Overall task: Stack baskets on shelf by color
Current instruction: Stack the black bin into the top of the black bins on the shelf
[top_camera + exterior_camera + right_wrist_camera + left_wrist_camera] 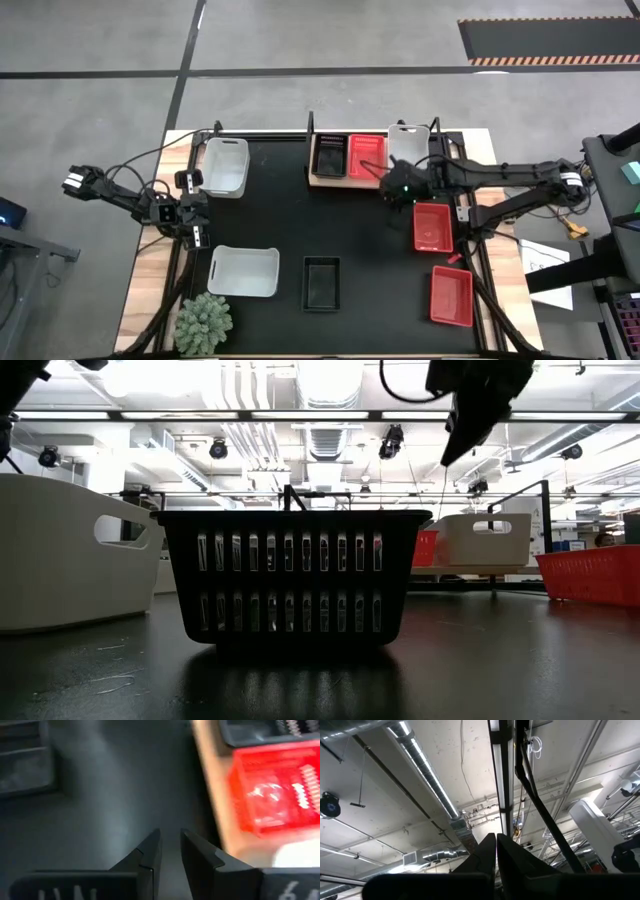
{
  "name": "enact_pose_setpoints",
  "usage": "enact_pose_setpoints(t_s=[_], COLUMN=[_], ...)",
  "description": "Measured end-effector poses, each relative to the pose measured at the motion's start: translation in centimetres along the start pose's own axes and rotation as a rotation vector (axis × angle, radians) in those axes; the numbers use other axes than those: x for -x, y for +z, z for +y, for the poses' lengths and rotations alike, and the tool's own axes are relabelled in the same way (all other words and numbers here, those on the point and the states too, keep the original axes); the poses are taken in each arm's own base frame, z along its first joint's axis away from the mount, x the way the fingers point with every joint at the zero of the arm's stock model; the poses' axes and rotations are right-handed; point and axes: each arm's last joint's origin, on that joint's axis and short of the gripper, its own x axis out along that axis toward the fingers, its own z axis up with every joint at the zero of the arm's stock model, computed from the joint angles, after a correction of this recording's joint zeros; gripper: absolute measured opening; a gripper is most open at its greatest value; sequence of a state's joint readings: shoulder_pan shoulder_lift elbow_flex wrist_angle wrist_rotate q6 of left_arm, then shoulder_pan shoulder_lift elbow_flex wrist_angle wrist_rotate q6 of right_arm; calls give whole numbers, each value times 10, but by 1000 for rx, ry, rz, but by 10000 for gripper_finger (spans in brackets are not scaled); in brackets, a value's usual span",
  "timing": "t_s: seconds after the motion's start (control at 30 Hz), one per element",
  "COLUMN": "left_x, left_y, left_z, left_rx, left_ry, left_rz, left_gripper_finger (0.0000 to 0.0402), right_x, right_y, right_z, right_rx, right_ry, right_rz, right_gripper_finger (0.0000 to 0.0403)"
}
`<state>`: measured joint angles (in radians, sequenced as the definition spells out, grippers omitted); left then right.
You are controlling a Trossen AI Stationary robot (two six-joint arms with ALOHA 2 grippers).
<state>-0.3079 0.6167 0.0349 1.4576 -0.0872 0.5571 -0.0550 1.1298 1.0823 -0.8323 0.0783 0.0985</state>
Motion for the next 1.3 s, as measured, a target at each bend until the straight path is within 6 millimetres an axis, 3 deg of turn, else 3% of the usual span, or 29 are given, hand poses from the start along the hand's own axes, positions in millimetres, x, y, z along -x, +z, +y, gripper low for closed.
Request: enact_pose_setpoints(t_s=[0.33, 0.6, 1.07, 1.3], left_x=[0, 0, 0, 0], left_y=[0, 0, 0, 0], left_z=[0, 0, 0, 0], left_rx=[0, -1, 0, 0], left_ry=[-1, 0, 2, 2], left_rz=[1, 0, -2, -3], left_gripper_finger=[0, 0, 0, 0], right_x=[-2, -23, -81, -96], right_y=[10, 22, 37, 38], right_z=[47, 71, 92, 96], right_rx=[76, 163, 264, 247], right_ry=[134, 174, 174, 180], right_rz=[-189, -282, -331, -337], right_gripper_finger=[56, 56, 56, 56])
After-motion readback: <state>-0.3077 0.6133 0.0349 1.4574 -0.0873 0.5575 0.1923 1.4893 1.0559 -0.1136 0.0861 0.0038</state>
